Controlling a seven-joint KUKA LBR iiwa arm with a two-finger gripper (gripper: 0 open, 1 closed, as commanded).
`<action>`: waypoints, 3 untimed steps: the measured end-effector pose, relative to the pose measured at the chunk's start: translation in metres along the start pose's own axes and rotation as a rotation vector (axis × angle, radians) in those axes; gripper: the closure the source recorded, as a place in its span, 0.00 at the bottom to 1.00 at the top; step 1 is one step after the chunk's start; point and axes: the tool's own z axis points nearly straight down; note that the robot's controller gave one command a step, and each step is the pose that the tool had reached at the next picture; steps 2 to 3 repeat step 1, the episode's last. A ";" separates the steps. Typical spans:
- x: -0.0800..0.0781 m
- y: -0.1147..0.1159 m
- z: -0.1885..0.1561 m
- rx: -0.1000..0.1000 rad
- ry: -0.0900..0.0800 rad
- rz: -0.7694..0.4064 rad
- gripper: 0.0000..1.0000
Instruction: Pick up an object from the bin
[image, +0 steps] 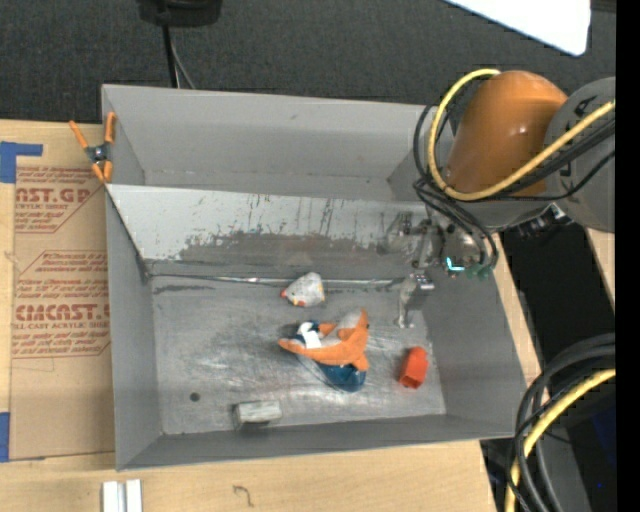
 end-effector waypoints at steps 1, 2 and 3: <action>-0.002 0.000 -0.005 0.001 -0.008 -0.001 1.00; -0.002 0.000 -0.005 0.001 -0.008 -0.001 1.00; -0.002 0.000 -0.005 0.001 -0.008 -0.001 1.00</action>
Offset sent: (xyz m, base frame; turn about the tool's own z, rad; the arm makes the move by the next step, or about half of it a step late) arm 0.0000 0.0000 0.0000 0.0000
